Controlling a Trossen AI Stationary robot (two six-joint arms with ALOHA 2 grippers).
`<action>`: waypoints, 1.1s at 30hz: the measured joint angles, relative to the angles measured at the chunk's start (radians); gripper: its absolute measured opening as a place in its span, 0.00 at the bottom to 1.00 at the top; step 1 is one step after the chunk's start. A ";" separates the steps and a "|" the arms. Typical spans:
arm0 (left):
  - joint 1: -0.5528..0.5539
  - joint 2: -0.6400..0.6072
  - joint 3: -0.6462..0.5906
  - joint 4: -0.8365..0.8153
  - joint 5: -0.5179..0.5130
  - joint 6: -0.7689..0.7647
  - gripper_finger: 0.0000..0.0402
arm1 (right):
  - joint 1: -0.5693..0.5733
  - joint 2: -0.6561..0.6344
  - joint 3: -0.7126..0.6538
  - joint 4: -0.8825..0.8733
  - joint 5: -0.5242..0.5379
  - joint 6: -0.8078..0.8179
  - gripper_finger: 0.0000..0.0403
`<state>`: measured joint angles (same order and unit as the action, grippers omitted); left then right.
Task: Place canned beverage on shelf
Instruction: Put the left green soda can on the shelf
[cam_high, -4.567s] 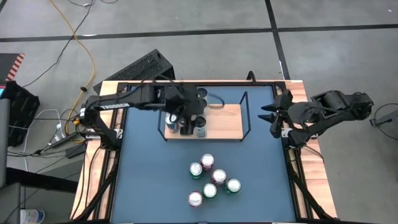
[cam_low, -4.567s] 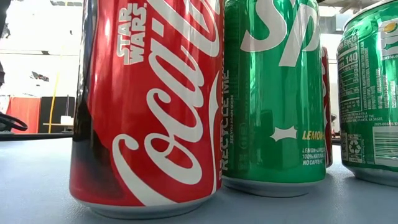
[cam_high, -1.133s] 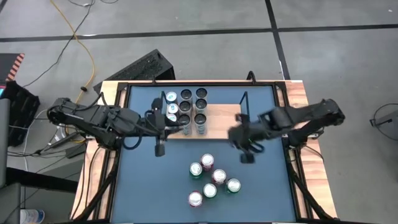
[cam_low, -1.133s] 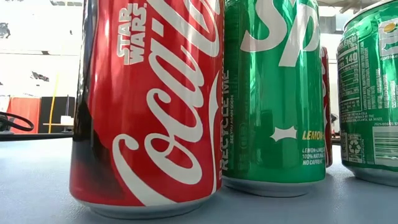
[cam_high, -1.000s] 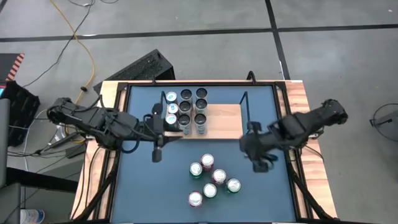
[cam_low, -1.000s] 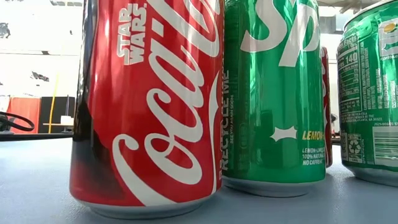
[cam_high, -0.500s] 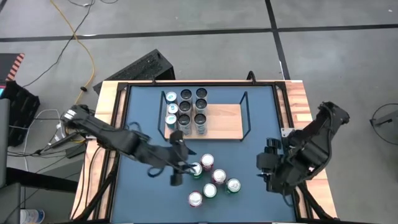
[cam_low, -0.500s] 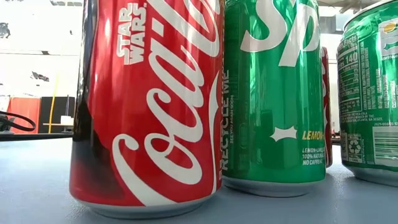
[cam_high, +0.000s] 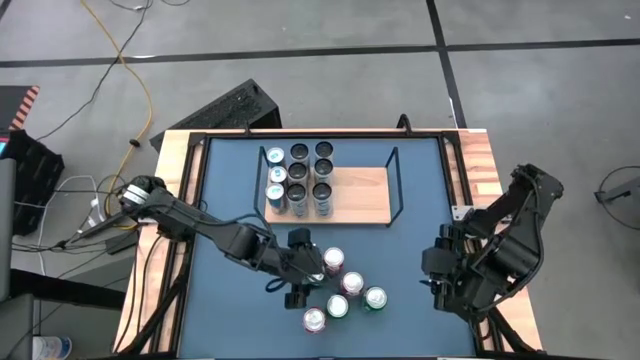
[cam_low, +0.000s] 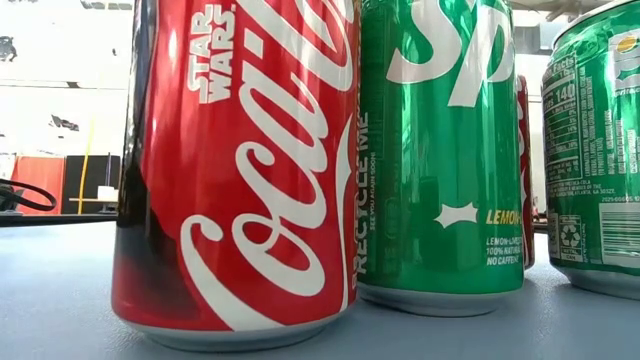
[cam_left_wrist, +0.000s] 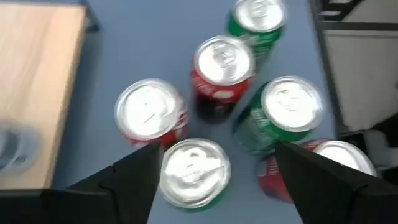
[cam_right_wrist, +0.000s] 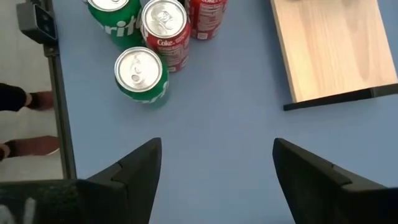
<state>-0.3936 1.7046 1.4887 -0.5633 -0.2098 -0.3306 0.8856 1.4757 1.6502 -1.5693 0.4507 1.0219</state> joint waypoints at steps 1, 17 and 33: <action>0.001 0.000 0.000 -0.012 -0.008 -0.016 0.75 | 0.000 0.000 -0.004 -0.001 0.000 0.001 0.72; 0.011 0.070 0.002 -0.059 0.003 -0.132 0.82 | 0.000 0.000 -0.066 0.007 0.000 0.028 0.72; 0.013 0.145 0.002 -0.046 0.001 -0.092 0.82 | 0.005 0.000 -0.066 0.005 0.000 0.046 0.72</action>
<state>-0.3805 1.8497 1.4910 -0.6093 -0.2093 -0.4222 0.8901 1.4761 1.5844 -1.5639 0.4503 1.0683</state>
